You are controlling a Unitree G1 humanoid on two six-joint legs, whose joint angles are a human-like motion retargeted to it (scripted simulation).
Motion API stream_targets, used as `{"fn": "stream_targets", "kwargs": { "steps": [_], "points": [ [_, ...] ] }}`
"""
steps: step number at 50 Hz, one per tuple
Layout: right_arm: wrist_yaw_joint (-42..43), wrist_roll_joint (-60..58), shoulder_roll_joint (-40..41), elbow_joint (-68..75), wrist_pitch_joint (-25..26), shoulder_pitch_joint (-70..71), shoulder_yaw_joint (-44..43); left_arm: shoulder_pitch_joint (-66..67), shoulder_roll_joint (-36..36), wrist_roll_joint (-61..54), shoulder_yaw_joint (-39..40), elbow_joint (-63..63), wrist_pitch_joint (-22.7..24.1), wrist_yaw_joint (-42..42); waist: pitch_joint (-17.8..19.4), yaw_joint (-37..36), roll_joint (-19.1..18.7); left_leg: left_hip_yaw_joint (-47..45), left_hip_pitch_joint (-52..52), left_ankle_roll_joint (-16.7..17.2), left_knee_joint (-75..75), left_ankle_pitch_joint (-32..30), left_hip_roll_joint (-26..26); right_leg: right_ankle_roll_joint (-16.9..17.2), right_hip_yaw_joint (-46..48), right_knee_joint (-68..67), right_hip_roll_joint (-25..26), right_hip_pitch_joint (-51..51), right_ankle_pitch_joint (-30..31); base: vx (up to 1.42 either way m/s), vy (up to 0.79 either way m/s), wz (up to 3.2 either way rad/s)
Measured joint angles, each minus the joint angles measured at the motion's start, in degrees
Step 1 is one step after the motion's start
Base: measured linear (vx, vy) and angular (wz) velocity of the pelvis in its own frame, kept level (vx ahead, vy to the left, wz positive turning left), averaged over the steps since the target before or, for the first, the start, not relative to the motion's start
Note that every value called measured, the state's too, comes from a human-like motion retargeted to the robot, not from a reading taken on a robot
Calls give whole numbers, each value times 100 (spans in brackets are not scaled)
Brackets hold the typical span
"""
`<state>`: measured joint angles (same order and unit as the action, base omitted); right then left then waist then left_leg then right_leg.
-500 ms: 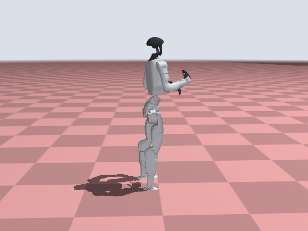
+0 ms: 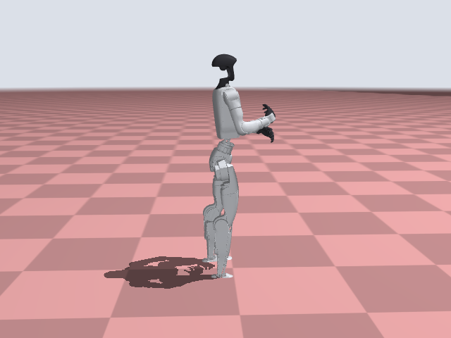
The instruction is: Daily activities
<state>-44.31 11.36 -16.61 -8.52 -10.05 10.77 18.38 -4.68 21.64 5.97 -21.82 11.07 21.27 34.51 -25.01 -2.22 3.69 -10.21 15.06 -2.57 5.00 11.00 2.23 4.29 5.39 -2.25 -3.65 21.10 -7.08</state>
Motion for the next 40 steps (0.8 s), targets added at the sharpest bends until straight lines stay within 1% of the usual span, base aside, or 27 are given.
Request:
{"fn": "stream_targets", "kwargs": {
  "steps": [3, 5, 10, 12, 15, 17, 21, 23, 24, 30, 40],
  "points": [
    [-187, -95, -87, 238, 33, -357, -48, -170, -44, 129, 150, -149, -19, 192, 134, 10, -99, 52, -91, 30, -8, 45, 34, -1, 63, 60, 31, -145, -3, 0, 0, 0],
    [-271, -286, -55, 231, -10, -823, -65, 5, -114, 352, 212, -397, 17, 280, -36, -2, -114, 44, 29, 36, 0, 32, 11, 2, 58, 120, 12, -44, 43, 0, 0, 0],
    [-242, -464, -73, 179, 9, -1154, -303, -71, -114, 441, 401, -610, -30, 378, 211, 21, -248, 59, -209, 58, -8, 80, 21, 1, 115, 62, 13, -268, -32, 0, 0, 0],
    [-117, -679, 15, 158, -13, -1271, -305, 65, -171, 515, 380, -679, -36, 310, 68, 13, -237, 27, -117, 48, -2, 59, -12, -4, 86, 41, -18, -150, -20, 0, 0, 0],
    [11, -850, -15, 287, 27, -1091, -321, -96, -157, 411, 371, -585, -118, 264, 212, 31, -278, 29, -258, 48, -8, 81, -6, -18, 90, -39, -17, -259, -76, 0, 0, 0],
    [105, -1109, 22, 396, 20, -1086, -246, -32, -188, 468, 291, -572, -120, 208, 84, 21, -246, -1, -191, 38, -2, 65, -31, -20, 41, -141, -42, -129, -98, 0, 0, 0],
    [110, -1305, -62, 680, 81, -791, -186, -274, -101, 455, 205, -397, -187, 277, 267, 39, -265, 7, -393, 42, -8, 93, -18, -33, 29, -337, -41, -250, -205, 0, 0, 0],
    [83, -1434, -32, 710, 67, -852, -136, -186, -104, 569, 152, -418, -190, 328, 191, 33, -229, -5, -363, 39, -2, 81, -51, -39, -7, -528, -78, -123, -292, 0, 0, 0],
    [54, -1423, -45, 706, 73, -841, -143, -202, -84, 576, 155, -423, -201, 367, 209, 38, -231, 8, -372, 40, -3, 84, -53, -45, -3, -587, -84, -109, -329, 0, 0, 0],
    [-13, -1224, -70, 481, 88, -850, -239, -208, -10, 545, 290, -558, -226, 429, 423, 49, -251, 68, -541, 52, -8, 111, -53, -73, 45, -771, -102, -219, -484, 0, 0, 0],
    [245, -1287, -76, -151, 94, -918, -432, -4, 68, 692, 772, -924, -364, 22, 501, 64, -203, 88, -657, 45, -8, 111, -95, -92, 73, -1039, -166, -224, -662, 0, 0, 0]
  ]
}}
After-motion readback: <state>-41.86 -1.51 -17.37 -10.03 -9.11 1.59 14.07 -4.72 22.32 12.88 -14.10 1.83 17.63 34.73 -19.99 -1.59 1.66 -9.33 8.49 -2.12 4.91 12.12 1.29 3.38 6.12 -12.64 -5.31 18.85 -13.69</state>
